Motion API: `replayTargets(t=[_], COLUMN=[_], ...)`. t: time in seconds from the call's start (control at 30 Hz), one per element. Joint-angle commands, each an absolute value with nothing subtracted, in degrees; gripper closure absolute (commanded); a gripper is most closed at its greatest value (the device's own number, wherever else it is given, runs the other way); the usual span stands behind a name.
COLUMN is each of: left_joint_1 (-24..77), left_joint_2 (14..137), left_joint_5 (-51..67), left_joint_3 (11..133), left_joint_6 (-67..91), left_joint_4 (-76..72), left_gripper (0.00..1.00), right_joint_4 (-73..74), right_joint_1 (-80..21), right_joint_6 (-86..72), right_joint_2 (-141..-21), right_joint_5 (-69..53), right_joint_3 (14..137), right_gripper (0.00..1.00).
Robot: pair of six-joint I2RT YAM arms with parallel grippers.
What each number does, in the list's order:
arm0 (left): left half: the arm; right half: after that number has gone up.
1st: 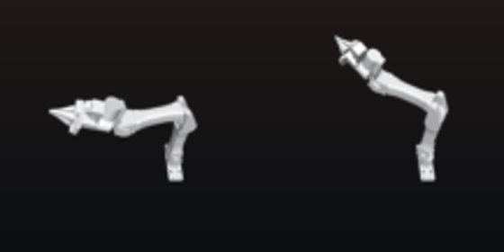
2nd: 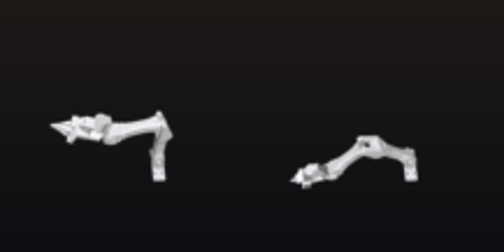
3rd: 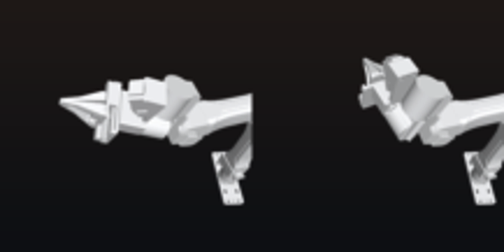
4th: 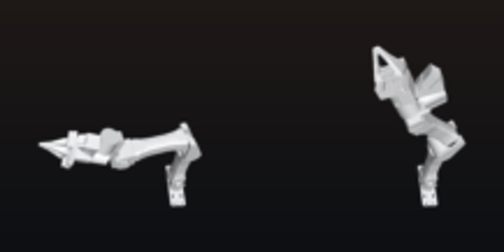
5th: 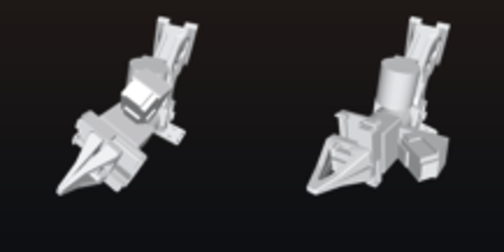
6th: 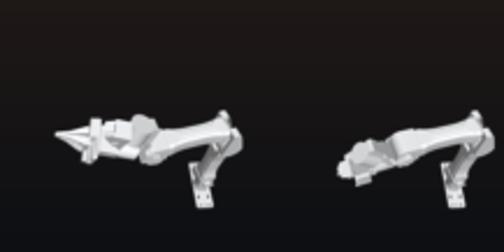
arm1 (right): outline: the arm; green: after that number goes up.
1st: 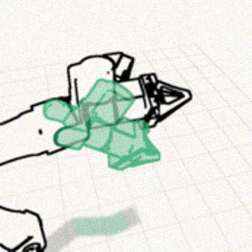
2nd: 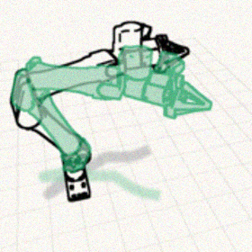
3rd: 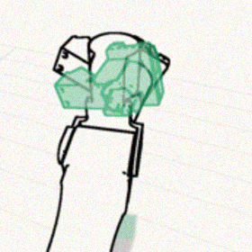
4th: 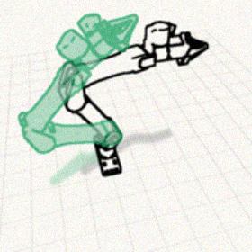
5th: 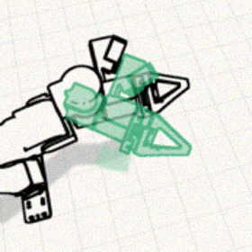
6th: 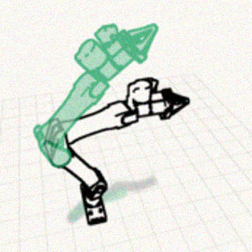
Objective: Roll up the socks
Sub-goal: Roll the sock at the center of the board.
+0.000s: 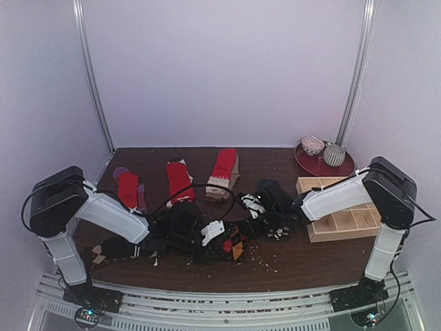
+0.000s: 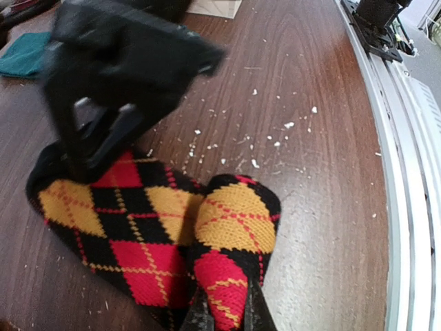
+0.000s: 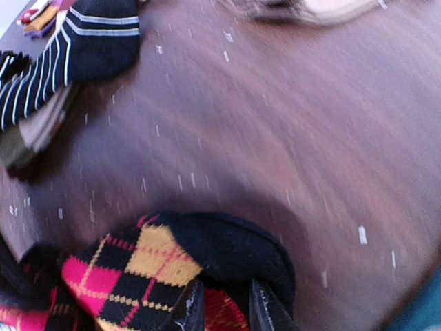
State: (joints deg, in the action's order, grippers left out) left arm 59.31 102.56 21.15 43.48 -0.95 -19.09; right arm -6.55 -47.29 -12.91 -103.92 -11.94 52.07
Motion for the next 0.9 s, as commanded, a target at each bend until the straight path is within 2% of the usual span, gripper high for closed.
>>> replayTargets(t=[0.0, 0.13, 0.3, 0.63, 0.73, 0.87], left_joint_1=[61.87, 61.89, 60.31, 59.37, 58.47, 57.01], left_joint_2=[98.61, 99.98, 108.73, 111.09, 111.85, 113.75], left_joint_5=[18.44, 17.86, 17.13, 19.93, 20.43, 21.92], left_joint_3=[41.51, 44.21, 48.87, 37.63, 36.76, 36.5], left_joint_6=[-2.92, -4.14, 0.17, 13.38, 15.51, 16.62], left_joint_4=[-14.24, -12.97, -8.09, -15.48, -15.46, -15.02], left_gripper=[1.0, 1.0, 1.0, 1.0, 1.0, 1.0], right_joint_4=[-3.79, -2.33, -2.68, -2.37, -3.18, -6.45], right_joint_1=[-47.3, -47.29, -47.27, -47.15, -47.11, -47.11], right_joint_6=[-10.19, -9.03, -8.79, -6.85, -5.9, -3.5], right_joint_2=[-110.42, -113.63, -112.42, -111.23, -109.58, -103.88], right_joint_5=[-10.72, -10.67, -10.63, -10.55, -10.35, -9.46], right_joint_3=[57.96, 62.39, 60.74, 58.77, 58.06, 54.72], right_gripper=[0.76, 0.76, 0.76, 0.75, 0.7, 0.56])
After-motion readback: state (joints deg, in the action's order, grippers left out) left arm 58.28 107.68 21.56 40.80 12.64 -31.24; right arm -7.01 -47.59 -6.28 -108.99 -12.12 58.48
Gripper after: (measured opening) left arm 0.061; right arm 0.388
